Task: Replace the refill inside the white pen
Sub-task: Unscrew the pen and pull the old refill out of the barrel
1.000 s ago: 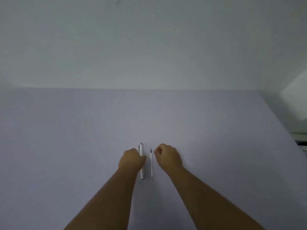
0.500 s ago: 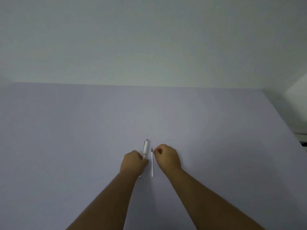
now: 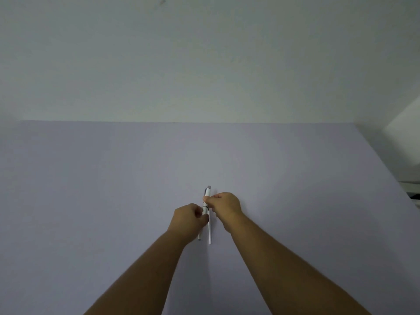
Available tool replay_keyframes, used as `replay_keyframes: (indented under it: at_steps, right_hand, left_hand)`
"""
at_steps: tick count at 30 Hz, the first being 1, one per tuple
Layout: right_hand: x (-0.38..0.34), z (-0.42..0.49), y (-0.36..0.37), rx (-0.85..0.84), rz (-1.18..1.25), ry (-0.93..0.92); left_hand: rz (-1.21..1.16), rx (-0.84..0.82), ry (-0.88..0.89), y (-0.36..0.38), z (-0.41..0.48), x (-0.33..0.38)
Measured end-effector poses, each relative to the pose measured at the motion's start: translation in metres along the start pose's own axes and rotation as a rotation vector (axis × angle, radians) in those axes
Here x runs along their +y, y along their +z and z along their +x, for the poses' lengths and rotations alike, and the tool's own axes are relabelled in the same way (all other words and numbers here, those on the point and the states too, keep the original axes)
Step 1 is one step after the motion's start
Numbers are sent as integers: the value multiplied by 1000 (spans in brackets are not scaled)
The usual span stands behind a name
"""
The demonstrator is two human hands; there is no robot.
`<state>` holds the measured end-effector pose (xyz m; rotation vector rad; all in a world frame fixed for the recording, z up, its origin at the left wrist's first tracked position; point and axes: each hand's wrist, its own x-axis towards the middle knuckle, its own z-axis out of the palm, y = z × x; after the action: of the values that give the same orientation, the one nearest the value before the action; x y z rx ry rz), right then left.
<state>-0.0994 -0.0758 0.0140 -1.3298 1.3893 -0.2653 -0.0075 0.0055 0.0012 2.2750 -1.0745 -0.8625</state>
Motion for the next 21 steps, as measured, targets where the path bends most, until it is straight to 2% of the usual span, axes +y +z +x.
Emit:
replay_keyframes:
  at_steps: [5, 7, 10, 13, 21]
  right_hand:
    - [4, -3, 4, 87, 122, 71]
    - [3, 2, -5, 150, 98, 78]
    - [7, 8, -25, 93, -252, -16]
    - [19, 5, -28, 48, -540, -62]
    - [35, 4, -18, 72, -683, -135]
  left_hand:
    - [44, -140, 8, -7, 0, 0]
    - [24, -200, -6, -5, -5, -3]
    - [-106, -171, -69, -5, -11, -6]
    - [-113, -134, -74, -10, -11, -5]
    - [-48, -103, -51, -13, -13, -4]
